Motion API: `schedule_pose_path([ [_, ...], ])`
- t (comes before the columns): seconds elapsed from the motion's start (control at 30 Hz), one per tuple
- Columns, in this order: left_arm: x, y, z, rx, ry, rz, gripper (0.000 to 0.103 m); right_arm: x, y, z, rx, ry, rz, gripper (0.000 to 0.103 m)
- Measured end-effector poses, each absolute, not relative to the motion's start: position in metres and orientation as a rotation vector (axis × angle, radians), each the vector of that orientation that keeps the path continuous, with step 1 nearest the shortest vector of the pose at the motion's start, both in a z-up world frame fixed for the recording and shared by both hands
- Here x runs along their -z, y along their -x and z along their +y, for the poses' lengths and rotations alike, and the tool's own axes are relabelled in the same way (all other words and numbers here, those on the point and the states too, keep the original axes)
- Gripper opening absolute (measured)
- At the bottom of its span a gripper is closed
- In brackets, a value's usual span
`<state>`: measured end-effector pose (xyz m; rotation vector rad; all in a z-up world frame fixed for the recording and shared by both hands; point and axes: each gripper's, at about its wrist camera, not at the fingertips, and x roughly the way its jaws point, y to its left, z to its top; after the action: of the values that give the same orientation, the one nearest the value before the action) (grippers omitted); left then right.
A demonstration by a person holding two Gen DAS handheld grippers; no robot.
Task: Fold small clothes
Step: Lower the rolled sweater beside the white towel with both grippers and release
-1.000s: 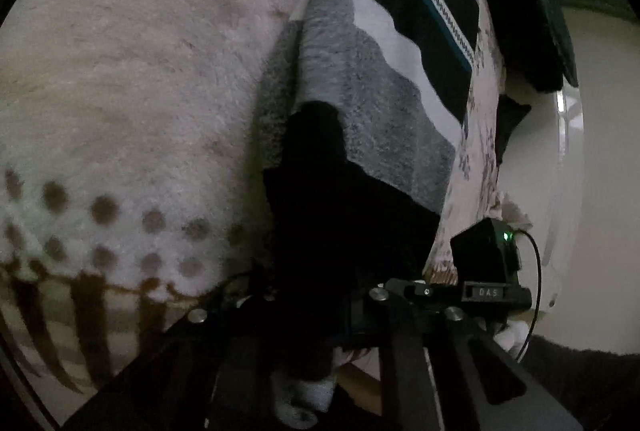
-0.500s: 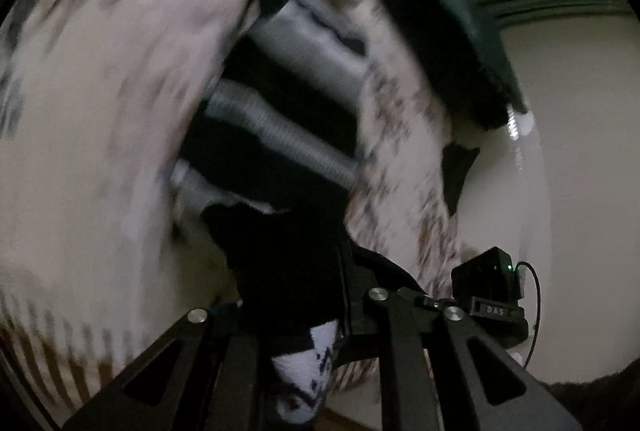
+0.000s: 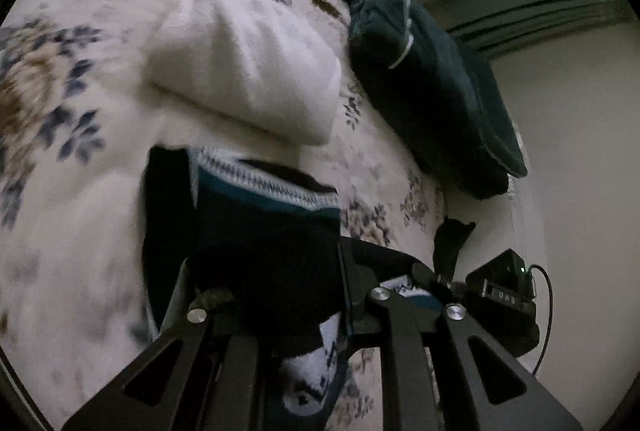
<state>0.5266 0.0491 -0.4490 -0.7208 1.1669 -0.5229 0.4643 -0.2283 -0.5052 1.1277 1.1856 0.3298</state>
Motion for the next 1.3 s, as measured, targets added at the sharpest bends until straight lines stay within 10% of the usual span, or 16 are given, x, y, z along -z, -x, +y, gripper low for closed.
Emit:
schedule_pose_path([
  [0.17,0.496,-0.570,0.059,0.529,0.957,1.220,0.060,0.537,-0.545,-0.236,-0.263,-1.176,1.239,0.018],
  [0.3,0.519,-0.573,0.073,0.496,1.097,1.219,0.061,0.540,-0.564,-0.237,-0.260,-1.137,1.258,0.022],
  [0.43,0.523,-0.572,0.075,0.474,1.105,1.214,0.062,0.531,-0.567,-0.238,-0.252,-1.083,1.242,0.052],
  [0.9,0.498,-0.596,0.083,0.457,1.033,1.158,0.070,0.533,-0.544,-0.255,-0.178,-0.829,1.342,0.058],
  [1.3,0.521,-0.386,0.110,0.222,1.038,1.152,0.088,0.573,-0.548,-0.291,-0.298,-0.690,1.510,0.093],
])
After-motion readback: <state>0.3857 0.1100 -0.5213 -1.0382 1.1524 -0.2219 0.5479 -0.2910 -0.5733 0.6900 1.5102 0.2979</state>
